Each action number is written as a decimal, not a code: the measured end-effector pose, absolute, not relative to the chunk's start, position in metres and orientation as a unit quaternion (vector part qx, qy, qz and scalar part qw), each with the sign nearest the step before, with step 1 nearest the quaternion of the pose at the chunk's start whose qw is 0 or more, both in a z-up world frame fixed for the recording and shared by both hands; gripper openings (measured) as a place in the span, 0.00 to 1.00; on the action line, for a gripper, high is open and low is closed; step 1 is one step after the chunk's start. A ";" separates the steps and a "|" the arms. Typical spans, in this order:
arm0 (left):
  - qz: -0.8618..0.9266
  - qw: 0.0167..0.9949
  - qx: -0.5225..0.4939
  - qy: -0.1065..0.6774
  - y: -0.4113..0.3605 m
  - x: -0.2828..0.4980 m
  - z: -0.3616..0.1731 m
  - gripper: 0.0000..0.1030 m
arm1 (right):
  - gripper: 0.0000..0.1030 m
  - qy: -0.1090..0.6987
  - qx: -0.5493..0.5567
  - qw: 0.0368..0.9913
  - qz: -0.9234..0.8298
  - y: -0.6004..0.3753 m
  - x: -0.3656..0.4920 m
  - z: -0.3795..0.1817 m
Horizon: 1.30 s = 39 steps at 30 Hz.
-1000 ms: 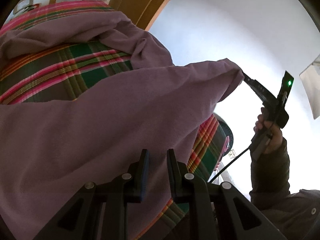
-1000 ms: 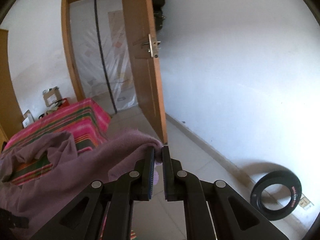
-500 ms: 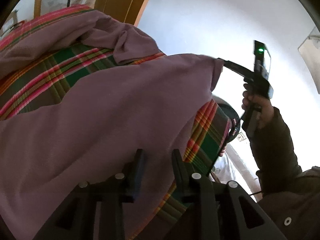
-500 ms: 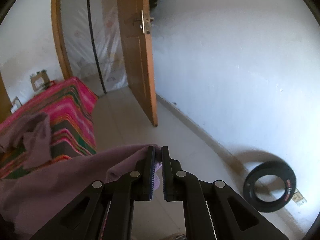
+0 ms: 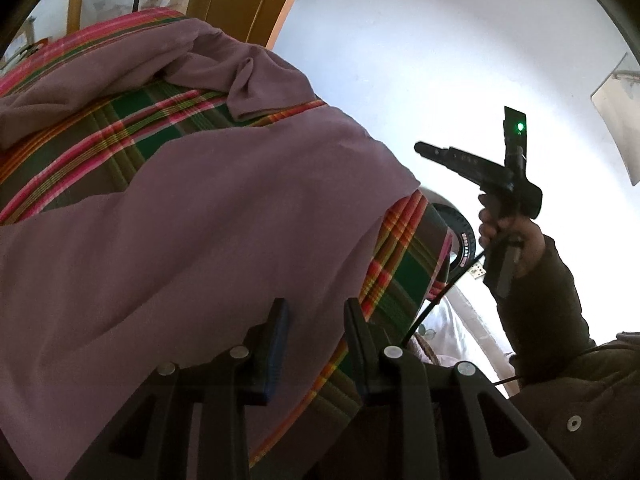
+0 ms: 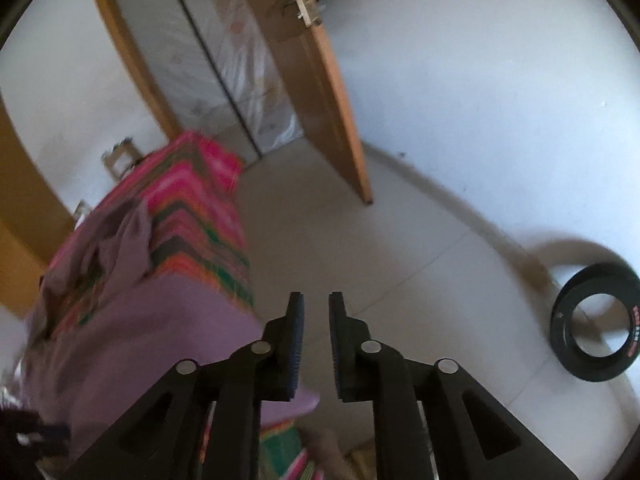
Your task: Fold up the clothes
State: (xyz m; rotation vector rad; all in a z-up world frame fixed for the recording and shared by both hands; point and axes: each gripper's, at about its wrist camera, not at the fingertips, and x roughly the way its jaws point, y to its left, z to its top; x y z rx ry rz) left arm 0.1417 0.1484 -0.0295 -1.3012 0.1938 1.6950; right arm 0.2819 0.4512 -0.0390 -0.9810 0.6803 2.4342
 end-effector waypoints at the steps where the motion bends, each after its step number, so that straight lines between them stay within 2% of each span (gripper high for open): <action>1: 0.694 0.477 -0.532 0.083 0.149 0.143 -0.030 0.28 | 0.16 0.239 -0.359 0.211 0.878 0.445 0.282 -0.040; 11: 0.692 0.486 -0.514 0.143 0.150 0.165 -0.032 0.29 | 0.16 0.225 -0.341 0.154 0.900 0.385 0.289 -0.024; 12: 0.692 0.486 -0.514 0.144 0.149 0.165 -0.033 0.29 | 0.17 0.219 -0.341 0.144 0.903 0.377 0.290 -0.021; 15: 0.693 0.486 -0.511 0.153 0.147 0.169 -0.034 0.29 | 0.29 0.212 -0.345 0.119 0.906 0.358 0.287 -0.017; 25: 0.705 0.475 -0.486 0.203 0.143 0.185 -0.027 0.29 | 0.29 0.206 -0.369 0.073 0.903 0.317 0.280 -0.029; 30: 0.705 0.480 -0.485 0.193 0.145 0.179 -0.028 0.29 | 0.30 0.209 -0.376 0.067 0.901 0.309 0.285 -0.029; 33: 0.709 0.475 -0.485 0.193 0.144 0.175 -0.028 0.19 | 0.30 0.210 -0.373 0.069 0.901 0.307 0.289 -0.028; 34: 0.710 0.473 -0.485 0.193 0.144 0.173 -0.028 0.15 | 0.30 0.213 -0.372 0.068 0.901 0.307 0.289 -0.028; 35: 0.712 0.470 -0.484 0.194 0.143 0.172 -0.029 0.05 | 0.30 0.215 -0.372 0.067 0.900 0.306 0.290 -0.027; 36: 0.712 0.472 -0.485 0.187 0.143 0.169 -0.030 0.02 | 0.30 0.218 -0.372 0.064 0.900 0.305 0.291 -0.028; 39: 0.708 0.481 -0.494 0.156 0.137 0.160 -0.031 0.02 | 0.30 0.221 -0.372 0.063 0.899 0.302 0.294 -0.028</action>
